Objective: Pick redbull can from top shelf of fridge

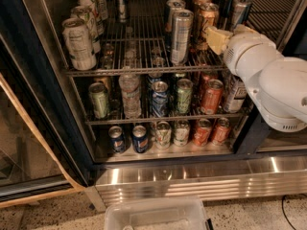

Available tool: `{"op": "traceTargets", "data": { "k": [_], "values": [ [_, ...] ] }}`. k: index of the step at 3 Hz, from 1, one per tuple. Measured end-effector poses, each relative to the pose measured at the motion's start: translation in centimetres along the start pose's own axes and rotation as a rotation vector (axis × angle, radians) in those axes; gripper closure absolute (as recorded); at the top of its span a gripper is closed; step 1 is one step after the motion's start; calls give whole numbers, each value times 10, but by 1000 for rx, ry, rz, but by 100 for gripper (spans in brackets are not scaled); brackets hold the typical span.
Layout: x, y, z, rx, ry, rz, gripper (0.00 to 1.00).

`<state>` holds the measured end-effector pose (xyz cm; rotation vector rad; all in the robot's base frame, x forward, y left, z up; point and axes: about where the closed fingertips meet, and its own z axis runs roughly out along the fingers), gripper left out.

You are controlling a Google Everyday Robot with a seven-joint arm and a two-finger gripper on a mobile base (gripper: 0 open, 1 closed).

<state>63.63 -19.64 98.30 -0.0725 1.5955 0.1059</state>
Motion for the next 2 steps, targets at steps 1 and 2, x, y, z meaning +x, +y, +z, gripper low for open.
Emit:
{"op": "traceTargets", "data": {
  "k": [1,2],
  "values": [
    [7,0,4,5,12,1,45],
    [11,-4,9,24,13,1,45]
  ]
}}
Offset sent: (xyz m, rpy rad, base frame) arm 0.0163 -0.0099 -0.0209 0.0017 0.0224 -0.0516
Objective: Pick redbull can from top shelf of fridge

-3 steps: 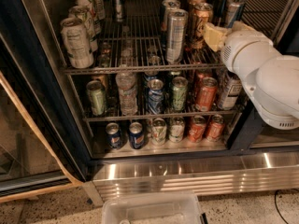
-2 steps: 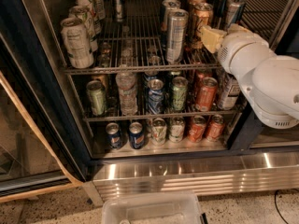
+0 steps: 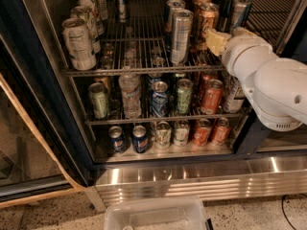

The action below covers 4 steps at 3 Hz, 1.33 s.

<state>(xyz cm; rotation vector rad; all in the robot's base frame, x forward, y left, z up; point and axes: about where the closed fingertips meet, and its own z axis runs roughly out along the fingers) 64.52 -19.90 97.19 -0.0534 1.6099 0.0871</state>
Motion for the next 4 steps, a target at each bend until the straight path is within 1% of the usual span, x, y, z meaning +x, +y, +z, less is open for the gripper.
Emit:
{"op": "traceTargets", "data": {
  "k": [1,3,4],
  "values": [
    [2,-7,4,25,-3,4,45],
    [-3,-22,7,78,-27,9,45],
    [-4,-24,13,86,-26,1,50]
  ]
}}
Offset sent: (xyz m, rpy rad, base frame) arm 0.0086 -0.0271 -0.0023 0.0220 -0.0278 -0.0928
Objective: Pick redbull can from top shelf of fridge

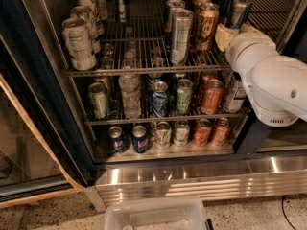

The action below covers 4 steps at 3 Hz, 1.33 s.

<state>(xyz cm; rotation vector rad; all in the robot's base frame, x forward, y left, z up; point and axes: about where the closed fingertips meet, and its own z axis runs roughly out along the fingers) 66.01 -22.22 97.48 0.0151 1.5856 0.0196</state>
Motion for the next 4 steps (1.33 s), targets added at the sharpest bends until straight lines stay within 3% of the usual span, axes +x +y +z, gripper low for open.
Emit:
{"op": "traceTargets", "data": {
  "k": [1,2,3,4],
  "values": [
    [0,0,0,0,0,0,44],
    [0,0,0,0,0,0,45],
    [1,-4,11,21,-1,5,53],
    [3,-5,15,24,4,8,50]
  ]
}}
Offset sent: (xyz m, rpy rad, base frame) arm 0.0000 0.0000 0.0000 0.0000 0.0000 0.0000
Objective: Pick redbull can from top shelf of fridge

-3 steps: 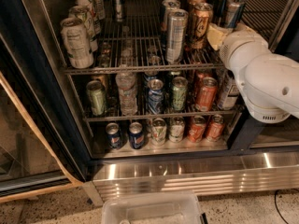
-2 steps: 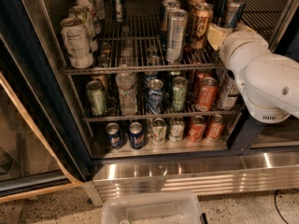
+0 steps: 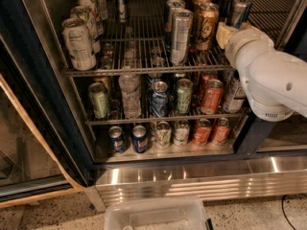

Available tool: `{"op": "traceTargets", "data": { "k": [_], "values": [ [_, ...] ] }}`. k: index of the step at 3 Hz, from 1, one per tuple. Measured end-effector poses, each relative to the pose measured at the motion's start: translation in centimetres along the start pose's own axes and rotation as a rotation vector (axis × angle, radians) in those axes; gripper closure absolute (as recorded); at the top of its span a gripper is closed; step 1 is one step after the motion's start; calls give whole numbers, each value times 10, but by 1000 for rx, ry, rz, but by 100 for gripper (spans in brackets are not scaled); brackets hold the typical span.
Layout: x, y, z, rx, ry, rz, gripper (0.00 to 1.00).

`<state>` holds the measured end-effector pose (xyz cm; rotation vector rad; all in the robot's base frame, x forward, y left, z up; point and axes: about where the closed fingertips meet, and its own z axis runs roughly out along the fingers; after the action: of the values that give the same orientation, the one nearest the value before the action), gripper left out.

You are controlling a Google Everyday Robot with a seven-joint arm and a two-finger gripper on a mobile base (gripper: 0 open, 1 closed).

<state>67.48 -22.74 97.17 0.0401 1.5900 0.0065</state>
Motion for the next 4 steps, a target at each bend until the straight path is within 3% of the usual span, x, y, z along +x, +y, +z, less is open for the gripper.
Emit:
{"op": "traceTargets", "data": {
  "k": [2,4],
  "values": [
    [6,-1,20,9,10,-11,48],
    [6,-12,17,35,-1,-19,48]
  ]
}}
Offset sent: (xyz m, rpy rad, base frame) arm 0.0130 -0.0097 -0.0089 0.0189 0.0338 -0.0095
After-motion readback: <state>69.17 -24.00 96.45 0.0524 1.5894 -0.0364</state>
